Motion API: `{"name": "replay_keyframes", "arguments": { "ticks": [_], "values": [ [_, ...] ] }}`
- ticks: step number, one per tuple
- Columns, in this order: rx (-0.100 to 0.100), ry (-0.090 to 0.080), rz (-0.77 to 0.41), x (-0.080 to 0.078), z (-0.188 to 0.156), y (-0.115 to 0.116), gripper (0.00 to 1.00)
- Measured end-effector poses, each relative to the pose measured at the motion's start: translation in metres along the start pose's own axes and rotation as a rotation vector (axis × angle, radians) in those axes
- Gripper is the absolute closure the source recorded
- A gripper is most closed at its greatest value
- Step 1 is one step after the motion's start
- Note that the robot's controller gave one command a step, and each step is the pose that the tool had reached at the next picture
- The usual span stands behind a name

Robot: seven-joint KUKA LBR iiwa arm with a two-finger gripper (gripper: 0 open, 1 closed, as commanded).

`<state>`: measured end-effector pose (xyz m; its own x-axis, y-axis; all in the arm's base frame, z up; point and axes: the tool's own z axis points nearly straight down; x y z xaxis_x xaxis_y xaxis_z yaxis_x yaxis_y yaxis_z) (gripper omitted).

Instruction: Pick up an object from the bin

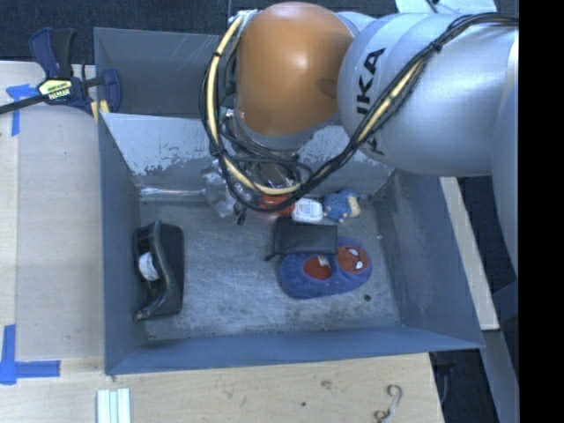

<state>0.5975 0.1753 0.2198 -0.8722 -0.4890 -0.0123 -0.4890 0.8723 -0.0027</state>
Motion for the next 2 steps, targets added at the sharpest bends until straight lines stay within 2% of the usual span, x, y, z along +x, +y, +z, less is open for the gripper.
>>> {"name": "replay_keyframes", "arguments": {
  "ticks": [1,2],
  "values": [
    [-0.003,0.009,0.002,0.002,0.006,0.0,0.0],
    [-0.002,0.018,-0.099,0.095,0.093,-0.096,0.0]
  ]
}}
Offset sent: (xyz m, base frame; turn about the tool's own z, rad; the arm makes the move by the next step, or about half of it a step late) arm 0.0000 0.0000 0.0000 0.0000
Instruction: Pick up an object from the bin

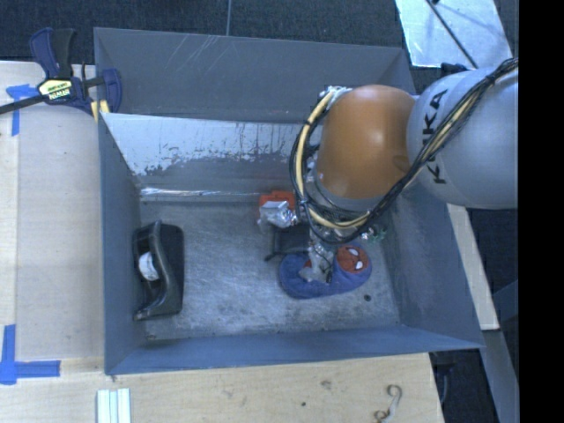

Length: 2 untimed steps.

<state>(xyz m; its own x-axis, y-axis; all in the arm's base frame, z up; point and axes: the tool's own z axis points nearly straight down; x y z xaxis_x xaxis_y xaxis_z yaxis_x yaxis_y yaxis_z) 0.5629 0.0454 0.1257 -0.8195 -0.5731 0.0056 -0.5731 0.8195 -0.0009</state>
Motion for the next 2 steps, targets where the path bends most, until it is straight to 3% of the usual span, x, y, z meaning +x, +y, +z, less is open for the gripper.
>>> {"name": "replay_keyframes", "arguments": {
  "ticks": [1,2],
  "values": [
    [-0.003,-0.002,-0.372,-0.0053,0.0565,-0.0055,0.0],
    [0.002,-0.012,-0.369,-0.0084,0.0532,-0.0057,1.0]
  ]
}}
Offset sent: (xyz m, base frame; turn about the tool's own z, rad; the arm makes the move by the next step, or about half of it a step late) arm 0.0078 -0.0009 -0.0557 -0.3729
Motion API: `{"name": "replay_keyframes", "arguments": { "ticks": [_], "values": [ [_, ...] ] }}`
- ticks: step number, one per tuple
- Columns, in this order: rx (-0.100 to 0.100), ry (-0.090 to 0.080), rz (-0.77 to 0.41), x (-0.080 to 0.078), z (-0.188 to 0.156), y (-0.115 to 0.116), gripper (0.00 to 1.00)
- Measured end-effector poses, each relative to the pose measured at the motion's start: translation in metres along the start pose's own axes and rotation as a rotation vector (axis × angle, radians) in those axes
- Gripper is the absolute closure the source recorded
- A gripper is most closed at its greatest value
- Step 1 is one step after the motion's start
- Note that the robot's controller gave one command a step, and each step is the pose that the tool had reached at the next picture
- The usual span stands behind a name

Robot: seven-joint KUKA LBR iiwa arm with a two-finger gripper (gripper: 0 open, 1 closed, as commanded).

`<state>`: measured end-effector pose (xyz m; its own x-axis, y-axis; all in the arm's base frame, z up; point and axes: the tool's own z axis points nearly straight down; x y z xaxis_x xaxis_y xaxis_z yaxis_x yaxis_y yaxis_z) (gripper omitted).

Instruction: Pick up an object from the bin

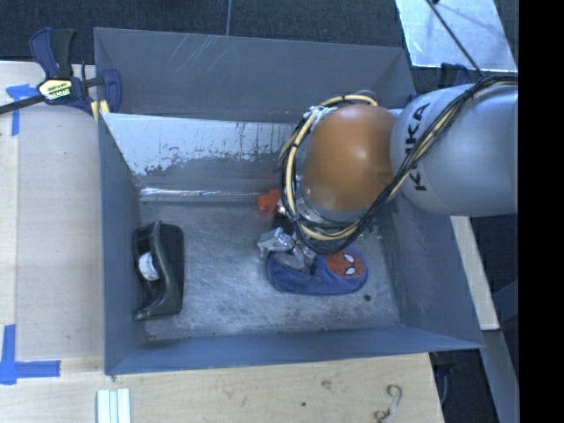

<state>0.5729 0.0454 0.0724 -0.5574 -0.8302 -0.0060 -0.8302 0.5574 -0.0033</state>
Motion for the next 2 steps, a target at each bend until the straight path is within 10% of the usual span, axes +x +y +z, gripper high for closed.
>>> {"name": "replay_keyframes", "arguments": {
  "ticks": [2],
  "values": [
    [0.006,-0.003,-0.011,-0.006,-0.165,0.011,1.0]
  ]
}}
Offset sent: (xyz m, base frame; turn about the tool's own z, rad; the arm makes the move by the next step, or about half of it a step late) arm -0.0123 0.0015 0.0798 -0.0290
